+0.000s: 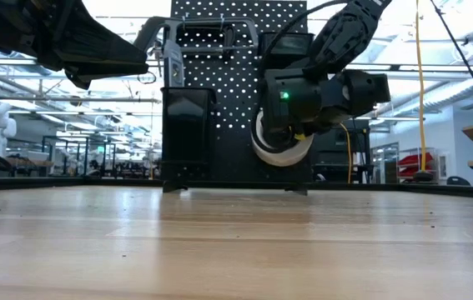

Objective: Hang tools onto peg board
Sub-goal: Hang the white tape on the peg board

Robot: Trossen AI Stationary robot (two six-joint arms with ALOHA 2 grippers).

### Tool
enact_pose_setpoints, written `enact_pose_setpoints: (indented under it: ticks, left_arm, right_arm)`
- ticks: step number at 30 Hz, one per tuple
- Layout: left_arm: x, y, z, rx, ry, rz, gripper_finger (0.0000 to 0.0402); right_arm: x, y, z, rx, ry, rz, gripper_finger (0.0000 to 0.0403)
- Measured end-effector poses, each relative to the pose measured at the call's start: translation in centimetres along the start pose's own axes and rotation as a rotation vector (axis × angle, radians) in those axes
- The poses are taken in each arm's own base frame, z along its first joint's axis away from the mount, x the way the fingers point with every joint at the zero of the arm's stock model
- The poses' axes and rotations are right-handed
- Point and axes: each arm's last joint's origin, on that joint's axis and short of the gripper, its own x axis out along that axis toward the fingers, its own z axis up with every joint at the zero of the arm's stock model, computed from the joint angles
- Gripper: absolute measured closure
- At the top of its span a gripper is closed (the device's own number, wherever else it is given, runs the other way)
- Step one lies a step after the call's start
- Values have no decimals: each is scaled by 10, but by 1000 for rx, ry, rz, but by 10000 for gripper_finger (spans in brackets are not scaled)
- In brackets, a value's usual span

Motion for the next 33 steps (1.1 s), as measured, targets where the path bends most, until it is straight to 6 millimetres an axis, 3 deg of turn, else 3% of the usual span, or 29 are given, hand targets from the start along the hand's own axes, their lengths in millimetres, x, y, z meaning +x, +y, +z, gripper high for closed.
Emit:
enact_pose_setpoints:
  ticks: [7,17,33]
  left_arm:
    - [0,0,0,2,1,1,274]
    - [0,0,0,2,2,1,274]
    - [0,0,0,2,1,1,274]
  right_arm:
    - [1,-2,-6,7,3,-1,332]
    - [0,-1,-7,31,1,-1,242]
    - [-9,0,-7,11,-3,26,186]
